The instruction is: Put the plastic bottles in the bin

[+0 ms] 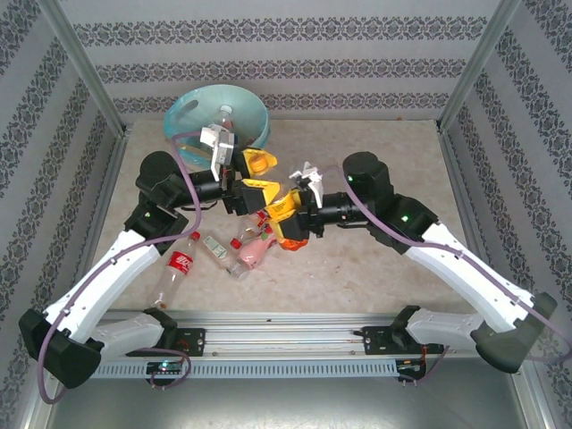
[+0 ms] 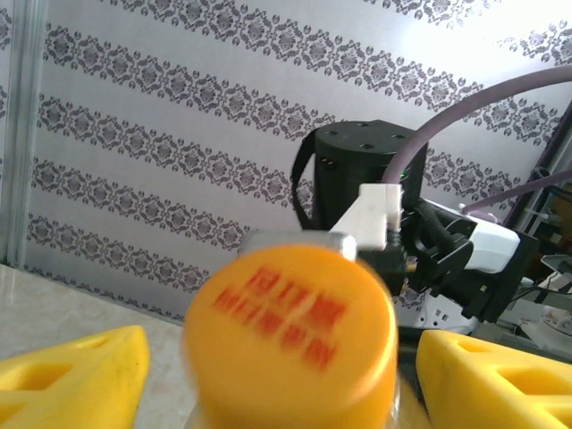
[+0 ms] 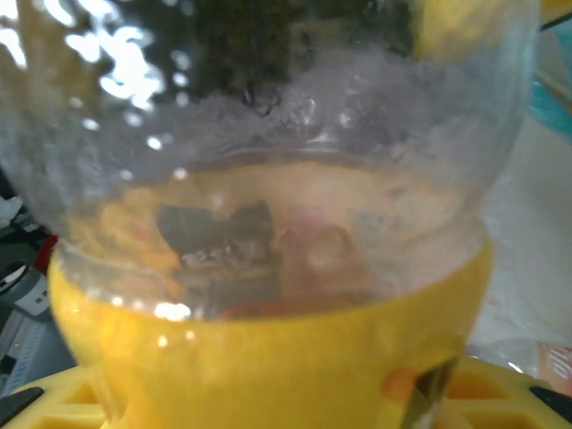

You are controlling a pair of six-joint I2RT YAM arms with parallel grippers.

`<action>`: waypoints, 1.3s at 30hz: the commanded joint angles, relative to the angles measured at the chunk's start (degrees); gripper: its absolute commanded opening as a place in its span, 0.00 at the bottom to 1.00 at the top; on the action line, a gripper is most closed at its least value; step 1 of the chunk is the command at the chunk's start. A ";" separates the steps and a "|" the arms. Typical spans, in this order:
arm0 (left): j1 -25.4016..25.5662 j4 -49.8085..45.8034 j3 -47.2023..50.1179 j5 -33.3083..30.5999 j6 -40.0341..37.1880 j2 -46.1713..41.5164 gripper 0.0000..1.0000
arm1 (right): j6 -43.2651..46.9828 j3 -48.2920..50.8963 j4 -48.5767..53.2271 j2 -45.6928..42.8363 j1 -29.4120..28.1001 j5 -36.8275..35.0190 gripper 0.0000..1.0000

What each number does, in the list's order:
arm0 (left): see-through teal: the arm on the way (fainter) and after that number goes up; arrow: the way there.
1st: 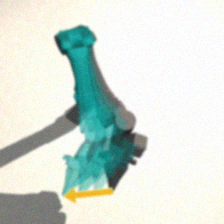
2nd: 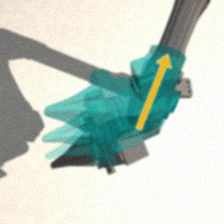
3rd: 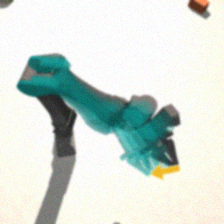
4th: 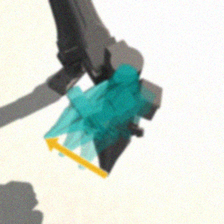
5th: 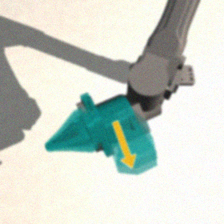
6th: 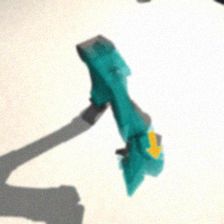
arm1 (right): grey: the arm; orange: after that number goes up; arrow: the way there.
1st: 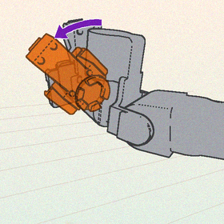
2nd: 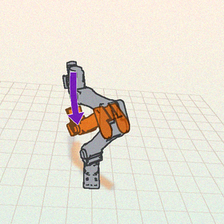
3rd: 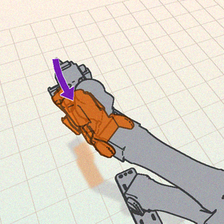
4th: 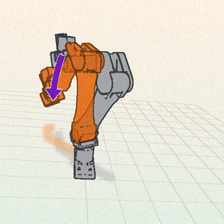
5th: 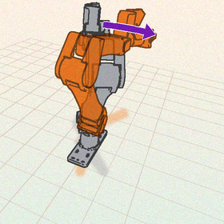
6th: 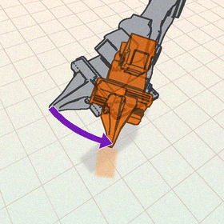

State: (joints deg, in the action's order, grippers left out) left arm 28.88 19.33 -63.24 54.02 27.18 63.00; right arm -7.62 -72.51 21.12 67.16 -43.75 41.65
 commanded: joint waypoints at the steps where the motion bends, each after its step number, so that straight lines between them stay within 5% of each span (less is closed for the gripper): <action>1: 0.53 0.55 0.02 -0.15 -1.28 -2.53 0.69 | -0.58 -3.51 -2.73 0.76 -1.20 4.37 0.53; 6: 0.50 -1.45 1.61 -1.99 -3.67 -5.45 0.50 | -0.63 -3.57 -4.08 1.17 -1.32 3.08 0.53; 18: 0.52 7.83 4.09 -2.70 1.38 -5.55 0.45 | -1.62 -1.67 -3.20 -1.67 -2.00 0.78 0.54; 21: 0.50 8.51 4.76 -4.54 1.63 -5.91 0.35 | -1.48 -1.93 -2.90 -1.52 -1.97 1.34 0.56; 29: 0.47 8.67 6.62 -9.57 1.44 -7.41 0.16 | -2.47 -1.58 -4.20 -1.41 -2.25 -1.28 0.75; 35: 0.47 4.52 6.23 -16.47 -2.07 -9.84 0.14 | -2.38 -1.45 -3.60 -3.15 -2.28 -10.27 0.89; 39: 0.52 -0.84 4.26 -26.37 -6.07 -11.26 0.15 | -3.13 -0.04 -4.12 -7.94 -2.34 -27.79 0.90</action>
State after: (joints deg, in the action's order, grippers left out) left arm 29.17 21.80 -56.82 36.32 25.67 53.39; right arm -10.00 -73.60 18.87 63.29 -45.56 27.99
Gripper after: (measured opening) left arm 0.481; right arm 0.902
